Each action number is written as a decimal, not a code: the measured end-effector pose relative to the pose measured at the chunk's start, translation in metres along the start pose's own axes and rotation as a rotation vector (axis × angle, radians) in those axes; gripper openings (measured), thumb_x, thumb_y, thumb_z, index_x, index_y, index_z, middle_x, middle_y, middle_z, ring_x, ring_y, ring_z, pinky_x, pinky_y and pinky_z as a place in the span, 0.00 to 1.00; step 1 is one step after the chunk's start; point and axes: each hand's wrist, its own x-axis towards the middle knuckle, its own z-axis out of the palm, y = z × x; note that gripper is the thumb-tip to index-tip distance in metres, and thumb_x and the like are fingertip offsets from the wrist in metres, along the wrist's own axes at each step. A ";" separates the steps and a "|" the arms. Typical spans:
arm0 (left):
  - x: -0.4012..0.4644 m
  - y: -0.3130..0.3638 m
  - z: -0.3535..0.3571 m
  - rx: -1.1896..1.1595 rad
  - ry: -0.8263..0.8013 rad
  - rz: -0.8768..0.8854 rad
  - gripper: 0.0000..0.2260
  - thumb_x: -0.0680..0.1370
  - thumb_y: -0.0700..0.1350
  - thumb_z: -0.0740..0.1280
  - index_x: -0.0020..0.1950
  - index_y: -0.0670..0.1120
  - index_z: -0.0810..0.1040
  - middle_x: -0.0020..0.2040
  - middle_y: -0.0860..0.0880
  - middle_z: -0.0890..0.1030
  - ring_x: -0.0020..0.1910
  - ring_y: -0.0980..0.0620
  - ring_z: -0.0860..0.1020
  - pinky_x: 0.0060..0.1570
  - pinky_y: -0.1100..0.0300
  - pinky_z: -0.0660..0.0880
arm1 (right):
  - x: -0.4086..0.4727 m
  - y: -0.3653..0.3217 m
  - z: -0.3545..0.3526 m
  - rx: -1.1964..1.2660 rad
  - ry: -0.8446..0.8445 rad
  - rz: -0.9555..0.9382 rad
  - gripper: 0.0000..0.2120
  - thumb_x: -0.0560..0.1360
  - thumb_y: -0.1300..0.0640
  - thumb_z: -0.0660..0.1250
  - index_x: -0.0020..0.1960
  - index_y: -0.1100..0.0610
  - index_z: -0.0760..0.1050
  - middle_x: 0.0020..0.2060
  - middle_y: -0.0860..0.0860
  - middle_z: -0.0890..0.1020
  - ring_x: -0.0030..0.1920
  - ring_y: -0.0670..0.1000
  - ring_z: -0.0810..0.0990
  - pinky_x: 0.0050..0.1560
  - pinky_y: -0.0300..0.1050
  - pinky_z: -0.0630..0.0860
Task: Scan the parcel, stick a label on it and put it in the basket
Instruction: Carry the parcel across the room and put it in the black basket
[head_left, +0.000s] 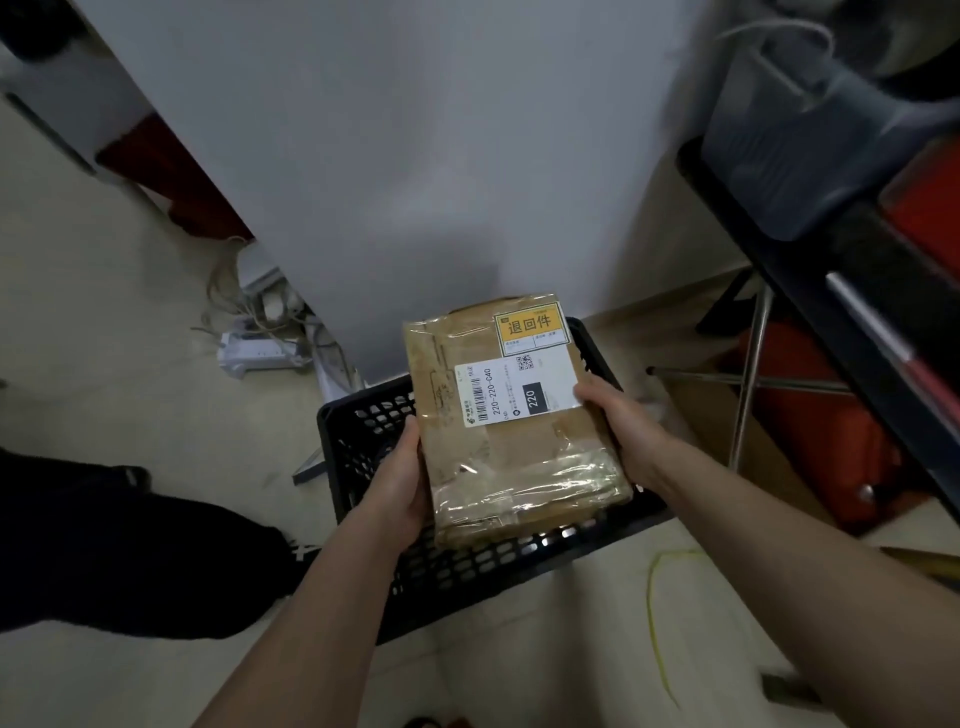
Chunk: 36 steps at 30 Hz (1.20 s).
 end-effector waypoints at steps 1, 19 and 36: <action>0.011 -0.006 -0.001 0.000 0.000 -0.006 0.24 0.81 0.60 0.51 0.56 0.48 0.81 0.48 0.45 0.86 0.48 0.46 0.84 0.45 0.52 0.77 | 0.010 0.008 -0.003 -0.001 0.000 0.000 0.15 0.80 0.58 0.56 0.65 0.52 0.73 0.51 0.55 0.83 0.43 0.54 0.82 0.40 0.45 0.78; 0.175 -0.093 -0.025 0.062 0.092 -0.033 0.17 0.81 0.54 0.57 0.61 0.46 0.77 0.50 0.43 0.84 0.47 0.44 0.82 0.38 0.55 0.78 | 0.147 0.133 -0.033 -0.271 0.094 0.041 0.21 0.80 0.61 0.53 0.72 0.53 0.65 0.57 0.54 0.79 0.46 0.53 0.81 0.40 0.44 0.75; 0.199 -0.121 -0.028 0.150 0.121 0.010 0.10 0.81 0.45 0.58 0.51 0.46 0.78 0.35 0.49 0.83 0.33 0.50 0.80 0.31 0.60 0.75 | 0.198 0.172 -0.032 -0.374 0.111 0.064 0.23 0.77 0.65 0.53 0.69 0.49 0.67 0.58 0.56 0.79 0.44 0.56 0.78 0.35 0.45 0.74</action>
